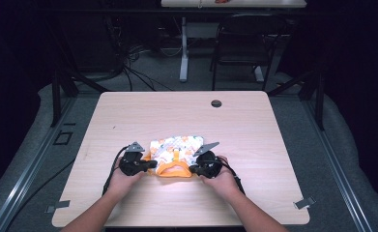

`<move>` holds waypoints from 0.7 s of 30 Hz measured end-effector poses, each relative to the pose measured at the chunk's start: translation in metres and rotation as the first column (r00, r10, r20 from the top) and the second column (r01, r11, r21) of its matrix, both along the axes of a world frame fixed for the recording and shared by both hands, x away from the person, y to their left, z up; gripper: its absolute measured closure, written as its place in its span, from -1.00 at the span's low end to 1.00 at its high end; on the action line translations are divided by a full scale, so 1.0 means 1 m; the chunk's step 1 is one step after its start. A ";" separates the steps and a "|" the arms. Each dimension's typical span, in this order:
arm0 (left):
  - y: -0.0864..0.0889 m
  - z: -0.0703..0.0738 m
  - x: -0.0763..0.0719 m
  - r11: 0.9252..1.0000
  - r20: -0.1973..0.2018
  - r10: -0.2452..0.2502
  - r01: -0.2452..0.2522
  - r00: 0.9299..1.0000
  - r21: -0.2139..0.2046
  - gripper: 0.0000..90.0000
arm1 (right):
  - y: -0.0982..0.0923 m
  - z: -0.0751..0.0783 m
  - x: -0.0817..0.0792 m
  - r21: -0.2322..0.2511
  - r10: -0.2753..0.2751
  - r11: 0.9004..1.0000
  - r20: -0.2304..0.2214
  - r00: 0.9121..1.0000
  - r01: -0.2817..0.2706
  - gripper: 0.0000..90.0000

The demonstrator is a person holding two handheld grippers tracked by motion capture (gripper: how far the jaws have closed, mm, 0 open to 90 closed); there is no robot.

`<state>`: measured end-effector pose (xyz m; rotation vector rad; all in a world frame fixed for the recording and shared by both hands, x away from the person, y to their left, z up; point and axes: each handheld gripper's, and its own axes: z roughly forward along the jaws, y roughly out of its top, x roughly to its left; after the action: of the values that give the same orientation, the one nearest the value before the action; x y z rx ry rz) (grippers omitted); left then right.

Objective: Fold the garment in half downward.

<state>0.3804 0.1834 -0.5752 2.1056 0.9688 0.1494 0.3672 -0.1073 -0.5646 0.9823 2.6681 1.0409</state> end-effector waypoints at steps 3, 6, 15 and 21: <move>-0.001 0.001 0.005 1.000 0.002 0.003 -0.003 1.000 0.009 1.00 | 0.001 -0.001 0.003 0.012 -0.013 1.000 0.000 1.000 0.013 1.00; -0.001 0.001 0.008 1.000 0.005 0.003 -0.003 1.000 0.016 1.00 | 0.001 0.000 0.006 -0.004 -0.006 1.000 0.000 1.000 0.006 1.00; 0.000 -0.001 0.012 0.999 -0.010 0.037 -0.037 0.999 -0.020 1.00 | 0.001 0.000 0.011 -0.003 -0.018 1.000 -0.001 1.000 0.018 1.00; 0.000 -0.002 0.012 0.999 -0.014 0.044 -0.044 0.999 -0.029 1.00 | 0.001 0.001 0.012 -0.009 -0.018 1.000 0.001 1.000 0.018 1.00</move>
<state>0.3926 0.1835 -0.5768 2.0617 1.0198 0.1428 0.3794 -0.1060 -0.5640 1.0020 2.6562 1.0253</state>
